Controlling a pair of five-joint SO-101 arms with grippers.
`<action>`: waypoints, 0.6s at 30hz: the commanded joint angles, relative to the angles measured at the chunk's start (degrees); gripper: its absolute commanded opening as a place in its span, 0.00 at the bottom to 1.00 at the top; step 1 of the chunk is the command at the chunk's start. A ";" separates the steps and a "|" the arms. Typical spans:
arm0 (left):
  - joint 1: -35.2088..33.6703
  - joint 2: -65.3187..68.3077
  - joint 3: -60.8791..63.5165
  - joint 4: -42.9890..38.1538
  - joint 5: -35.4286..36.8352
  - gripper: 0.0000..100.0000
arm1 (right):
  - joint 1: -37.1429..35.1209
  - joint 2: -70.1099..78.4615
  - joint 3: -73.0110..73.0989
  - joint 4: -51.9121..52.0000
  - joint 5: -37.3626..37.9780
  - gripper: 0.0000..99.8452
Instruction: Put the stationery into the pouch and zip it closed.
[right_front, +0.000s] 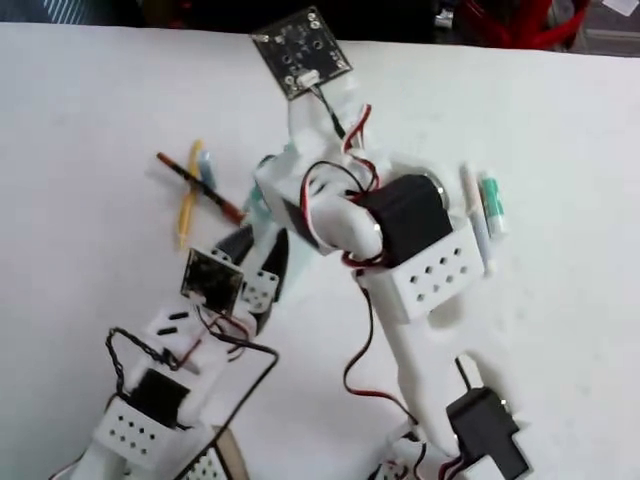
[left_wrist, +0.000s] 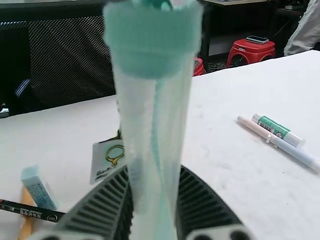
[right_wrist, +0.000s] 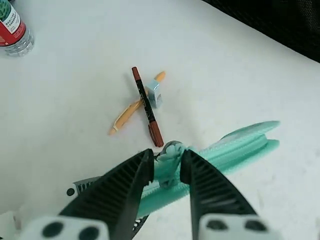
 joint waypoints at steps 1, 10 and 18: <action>1.45 0.66 0.26 -0.18 -0.44 0.03 | -0.40 -0.04 -2.02 0.40 -0.62 0.10; 1.36 0.66 0.26 -0.18 -0.44 0.03 | 1.36 3.91 -1.93 0.40 -0.62 0.05; 1.27 0.66 0.26 -0.18 -0.44 0.03 | 4.79 3.74 -2.02 0.48 1.32 0.02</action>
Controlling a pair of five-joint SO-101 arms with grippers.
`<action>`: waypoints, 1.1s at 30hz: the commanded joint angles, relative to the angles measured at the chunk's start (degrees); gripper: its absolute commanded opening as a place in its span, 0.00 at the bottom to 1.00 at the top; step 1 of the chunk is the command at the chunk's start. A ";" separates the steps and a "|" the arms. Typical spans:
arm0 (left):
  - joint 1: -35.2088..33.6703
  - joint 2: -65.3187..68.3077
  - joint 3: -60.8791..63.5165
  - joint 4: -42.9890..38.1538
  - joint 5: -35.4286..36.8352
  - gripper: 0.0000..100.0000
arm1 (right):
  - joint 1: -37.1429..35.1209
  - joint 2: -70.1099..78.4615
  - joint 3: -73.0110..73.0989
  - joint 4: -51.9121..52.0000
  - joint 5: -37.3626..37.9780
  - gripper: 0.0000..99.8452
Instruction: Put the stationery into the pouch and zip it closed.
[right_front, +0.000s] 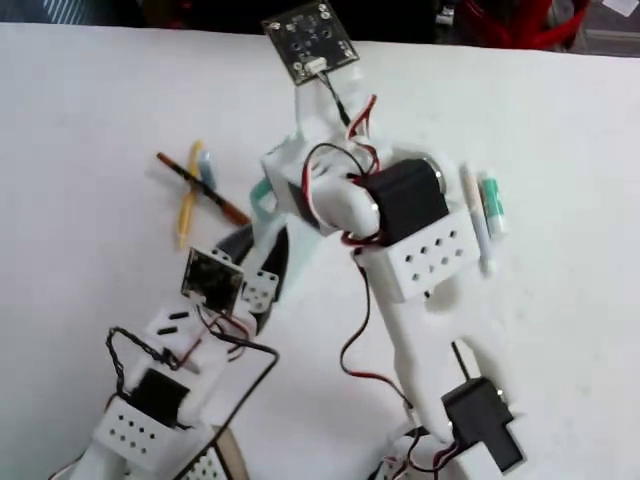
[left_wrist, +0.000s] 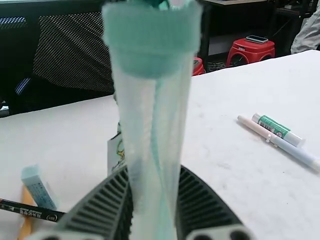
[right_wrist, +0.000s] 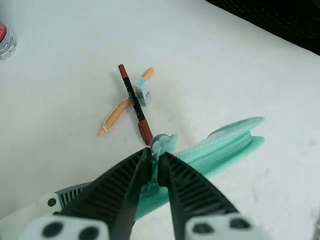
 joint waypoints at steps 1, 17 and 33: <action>1.19 0.66 0.09 -0.18 -0.35 0.04 | 1.10 0.31 -0.97 0.48 2.73 0.02; 1.01 0.66 -4.22 -0.18 7.65 0.15 | -0.22 0.75 -0.88 1.63 3.34 0.02; 2.77 -16.92 -0.79 8.97 2.55 0.02 | -0.13 0.75 2.90 -5.67 14.86 0.02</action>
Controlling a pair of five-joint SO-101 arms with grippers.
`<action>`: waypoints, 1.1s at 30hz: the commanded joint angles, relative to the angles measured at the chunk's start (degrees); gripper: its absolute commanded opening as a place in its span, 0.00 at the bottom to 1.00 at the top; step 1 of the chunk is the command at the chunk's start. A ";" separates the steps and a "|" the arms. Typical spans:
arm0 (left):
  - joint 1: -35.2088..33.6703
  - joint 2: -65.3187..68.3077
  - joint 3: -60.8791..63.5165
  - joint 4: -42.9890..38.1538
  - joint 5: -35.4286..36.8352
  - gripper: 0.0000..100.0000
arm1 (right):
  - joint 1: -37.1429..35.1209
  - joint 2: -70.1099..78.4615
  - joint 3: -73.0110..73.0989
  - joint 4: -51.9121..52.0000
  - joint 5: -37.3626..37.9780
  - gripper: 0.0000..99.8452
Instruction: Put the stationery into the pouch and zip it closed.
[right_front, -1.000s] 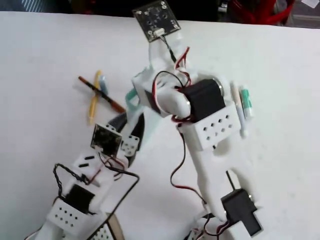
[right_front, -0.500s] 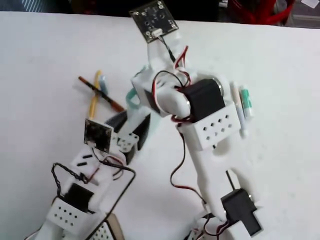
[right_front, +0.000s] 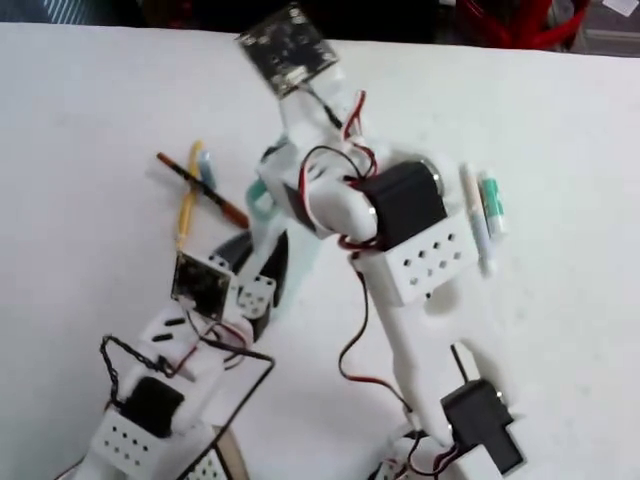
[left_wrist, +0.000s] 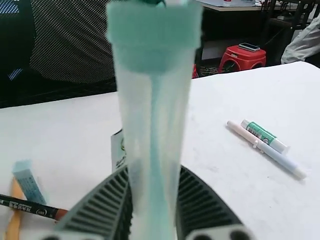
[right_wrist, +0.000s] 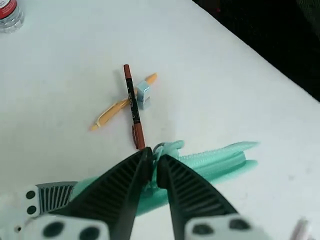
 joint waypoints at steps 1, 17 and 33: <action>1.98 -6.99 0.70 0.79 -0.88 0.02 | 1.45 0.48 2.99 -4.35 2.90 0.02; 1.98 -7.08 1.41 2.11 -0.88 0.02 | 9.80 0.04 8.88 -13.67 3.08 0.02; 1.98 -7.08 1.41 2.46 -0.88 0.02 | 14.20 0.48 9.05 -18.07 3.08 0.02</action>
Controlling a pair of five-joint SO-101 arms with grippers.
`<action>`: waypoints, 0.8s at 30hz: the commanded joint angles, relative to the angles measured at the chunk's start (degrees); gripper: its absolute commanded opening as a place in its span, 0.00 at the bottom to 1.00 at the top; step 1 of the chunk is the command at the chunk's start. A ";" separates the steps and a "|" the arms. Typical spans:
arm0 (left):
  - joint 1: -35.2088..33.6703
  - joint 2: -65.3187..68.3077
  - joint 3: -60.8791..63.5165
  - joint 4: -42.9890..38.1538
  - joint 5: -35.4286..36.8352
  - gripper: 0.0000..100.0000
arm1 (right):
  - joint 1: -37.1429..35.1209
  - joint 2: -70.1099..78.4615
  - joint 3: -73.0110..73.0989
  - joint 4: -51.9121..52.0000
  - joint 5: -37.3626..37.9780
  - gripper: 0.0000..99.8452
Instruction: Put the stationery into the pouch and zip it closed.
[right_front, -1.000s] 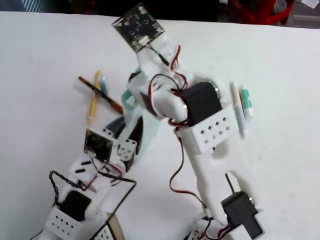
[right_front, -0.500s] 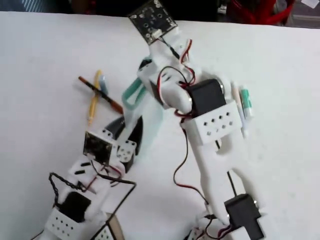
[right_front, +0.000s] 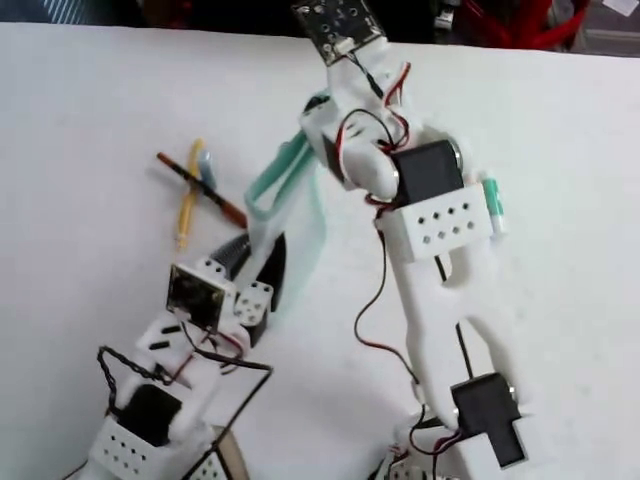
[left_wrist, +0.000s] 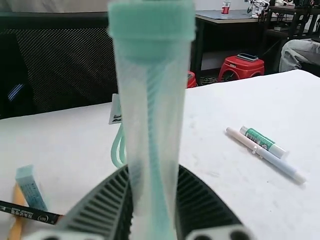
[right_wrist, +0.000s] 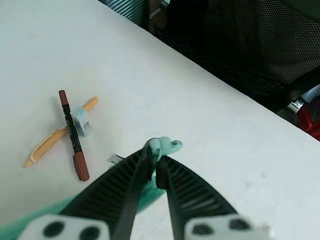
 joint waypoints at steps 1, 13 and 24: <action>1.98 -1.01 -1.23 0.09 -0.53 0.02 | 2.15 -0.48 -0.18 -0.57 0.44 0.02; 1.89 -1.01 0.62 -0.44 -0.62 0.02 | -3.21 -7.52 -0.70 9.80 0.26 0.29; 1.71 -1.01 0.97 -0.44 -0.62 0.02 | 5.67 -28.26 -0.35 7.34 0.70 0.29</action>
